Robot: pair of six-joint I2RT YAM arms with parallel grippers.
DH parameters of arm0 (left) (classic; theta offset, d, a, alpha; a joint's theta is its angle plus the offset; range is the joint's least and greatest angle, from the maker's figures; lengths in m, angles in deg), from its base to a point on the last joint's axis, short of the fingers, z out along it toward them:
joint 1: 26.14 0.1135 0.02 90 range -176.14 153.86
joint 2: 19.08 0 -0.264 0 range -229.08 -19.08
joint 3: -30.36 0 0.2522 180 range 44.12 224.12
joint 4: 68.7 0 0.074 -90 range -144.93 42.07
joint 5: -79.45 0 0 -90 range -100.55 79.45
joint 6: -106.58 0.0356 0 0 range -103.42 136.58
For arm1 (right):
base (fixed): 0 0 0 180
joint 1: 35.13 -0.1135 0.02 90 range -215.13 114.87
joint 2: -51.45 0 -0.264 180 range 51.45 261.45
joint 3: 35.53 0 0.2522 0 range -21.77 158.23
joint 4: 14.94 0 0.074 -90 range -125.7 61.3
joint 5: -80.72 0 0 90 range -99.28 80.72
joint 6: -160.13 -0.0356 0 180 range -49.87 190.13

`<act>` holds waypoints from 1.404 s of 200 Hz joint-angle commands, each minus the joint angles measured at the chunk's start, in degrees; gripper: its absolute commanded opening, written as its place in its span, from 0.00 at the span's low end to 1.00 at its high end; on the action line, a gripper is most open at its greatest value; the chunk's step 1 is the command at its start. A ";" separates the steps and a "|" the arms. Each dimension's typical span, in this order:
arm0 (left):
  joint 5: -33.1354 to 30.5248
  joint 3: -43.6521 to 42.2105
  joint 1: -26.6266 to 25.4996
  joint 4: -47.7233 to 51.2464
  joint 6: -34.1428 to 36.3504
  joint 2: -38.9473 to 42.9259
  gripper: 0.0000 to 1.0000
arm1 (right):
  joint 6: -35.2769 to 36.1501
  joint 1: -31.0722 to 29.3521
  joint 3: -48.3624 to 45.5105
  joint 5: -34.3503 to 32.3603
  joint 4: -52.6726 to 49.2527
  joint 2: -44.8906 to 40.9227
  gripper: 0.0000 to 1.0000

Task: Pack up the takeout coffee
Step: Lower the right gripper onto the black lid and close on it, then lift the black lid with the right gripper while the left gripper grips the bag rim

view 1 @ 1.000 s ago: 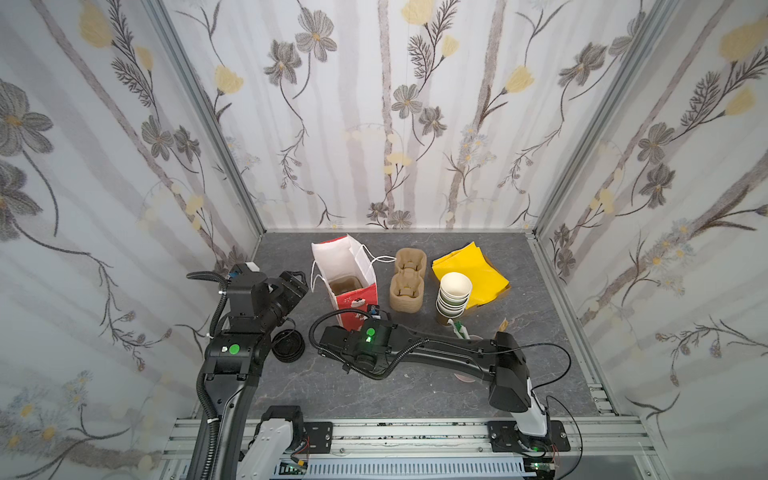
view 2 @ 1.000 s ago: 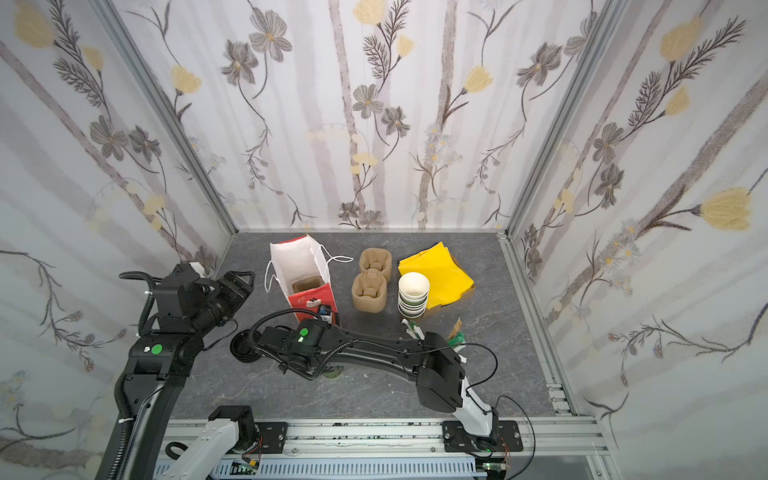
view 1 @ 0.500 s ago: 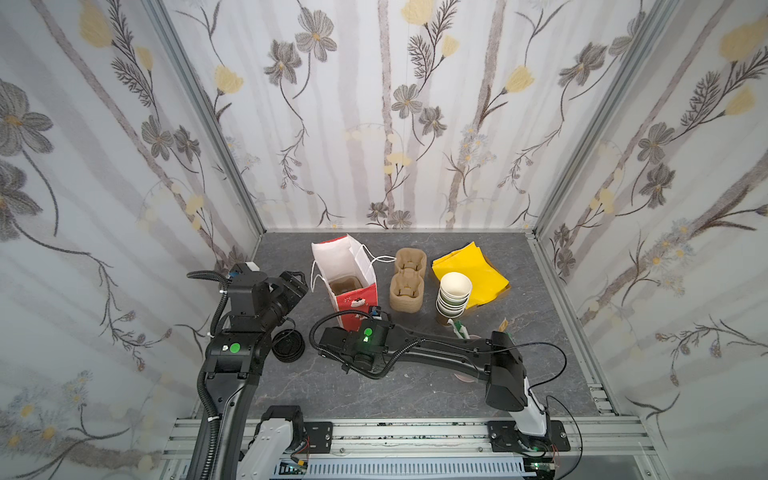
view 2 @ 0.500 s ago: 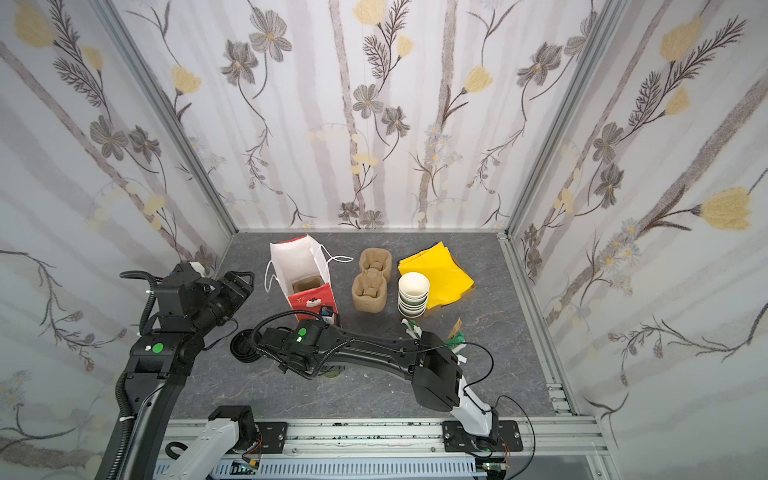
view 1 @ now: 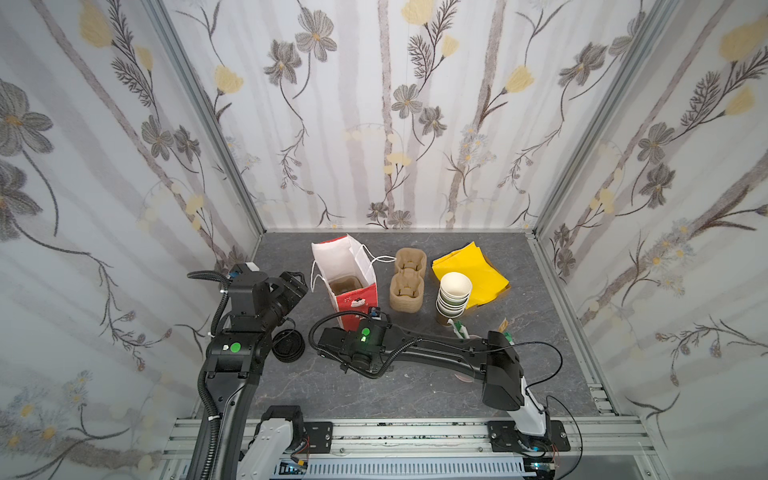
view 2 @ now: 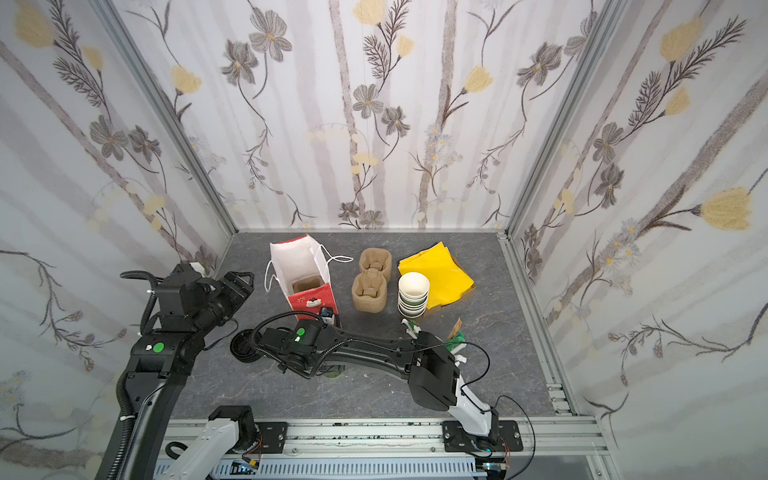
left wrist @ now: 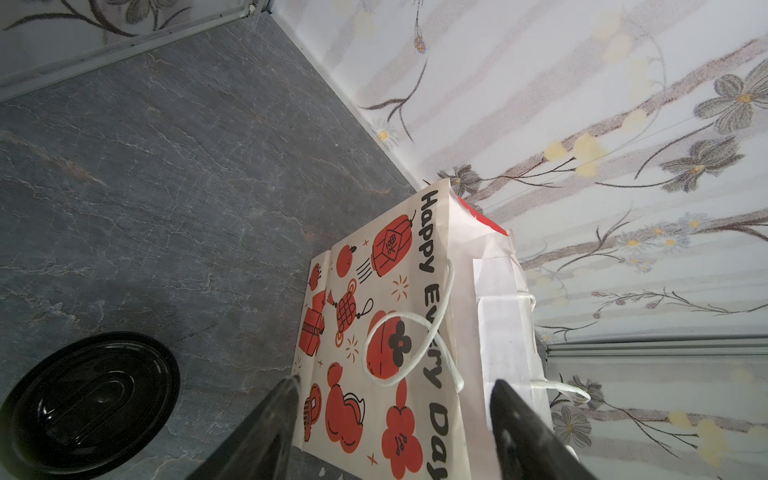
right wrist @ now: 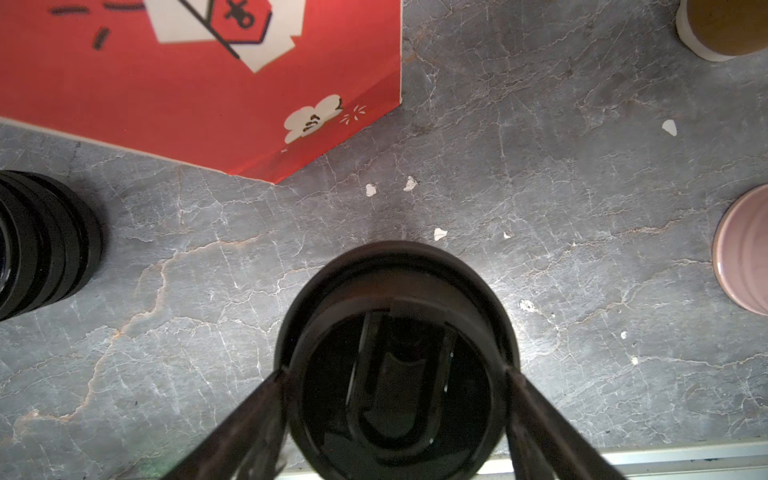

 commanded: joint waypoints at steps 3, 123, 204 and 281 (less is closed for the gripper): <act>-1.22 -0.07 0.04 -0.61 0.70 -0.06 0.73 | -0.35 0.18 0.47 -0.54 0.48 0.57 0.80; -1.85 2.16 0.00 -0.51 1.95 -1.36 0.72 | 1.01 0.14 0.20 -0.77 0.12 -1.10 0.71; -0.89 3.54 -0.04 -0.66 2.16 -3.82 0.72 | 3.94 -1.87 -2.78 -2.91 -1.10 -7.11 0.68; 5.29 5.77 0.12 -0.81 1.41 -8.57 0.80 | 10.39 -5.49 -6.77 -6.41 -5.44 -16.43 0.65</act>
